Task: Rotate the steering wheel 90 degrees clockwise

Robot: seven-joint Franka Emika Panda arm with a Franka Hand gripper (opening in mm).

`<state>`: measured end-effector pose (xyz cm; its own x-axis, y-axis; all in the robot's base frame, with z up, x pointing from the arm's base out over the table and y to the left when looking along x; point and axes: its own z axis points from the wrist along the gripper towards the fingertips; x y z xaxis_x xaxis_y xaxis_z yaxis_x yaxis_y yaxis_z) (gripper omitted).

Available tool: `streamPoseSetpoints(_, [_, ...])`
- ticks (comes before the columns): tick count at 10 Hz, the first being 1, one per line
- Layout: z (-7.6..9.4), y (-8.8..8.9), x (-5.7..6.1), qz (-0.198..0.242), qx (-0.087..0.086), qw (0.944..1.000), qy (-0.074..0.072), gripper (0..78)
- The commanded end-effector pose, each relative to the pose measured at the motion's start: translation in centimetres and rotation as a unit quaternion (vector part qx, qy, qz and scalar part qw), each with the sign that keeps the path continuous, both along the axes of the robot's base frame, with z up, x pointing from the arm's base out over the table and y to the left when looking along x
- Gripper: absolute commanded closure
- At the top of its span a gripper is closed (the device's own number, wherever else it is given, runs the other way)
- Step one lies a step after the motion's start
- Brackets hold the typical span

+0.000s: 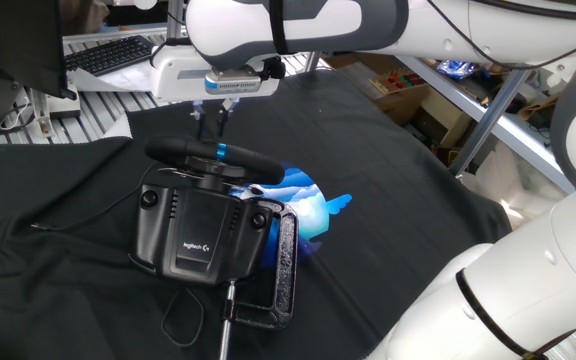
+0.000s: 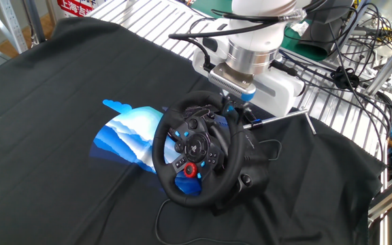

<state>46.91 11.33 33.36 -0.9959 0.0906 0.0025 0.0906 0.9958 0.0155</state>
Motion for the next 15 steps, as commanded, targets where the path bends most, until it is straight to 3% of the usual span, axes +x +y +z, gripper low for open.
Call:
streamPoseSetpoints(1, [0.1,0.0,0.0,0.0,0.009,1.0,-0.002,76.4])
streamPoseSetpoints(4, [0.1,0.0,0.0,0.0,0.009,1.0,-0.002,76.4])
streamPoseSetpoints(5, [-1.0,-0.4,-0.4,-0.001,0.005,0.9999,-0.01,76.4])
streamPoseSetpoints(10, [-0.7,-0.8,0.0,-0.015,0.004,0.9999,-0.007,76.4])
streamPoseSetpoints(12, [0.9,-0.5,0.0,-0.095,0.023,0.995,0.016,76.4])
streamPoseSetpoints(13, [1.3,-0.5,0.0,-0.119,0.017,0.9925,0.017,76.4])
streamPoseSetpoints(15, [2.0,-0.4,0.0,-0.134,0.021,0.9906,0.021,76.4])
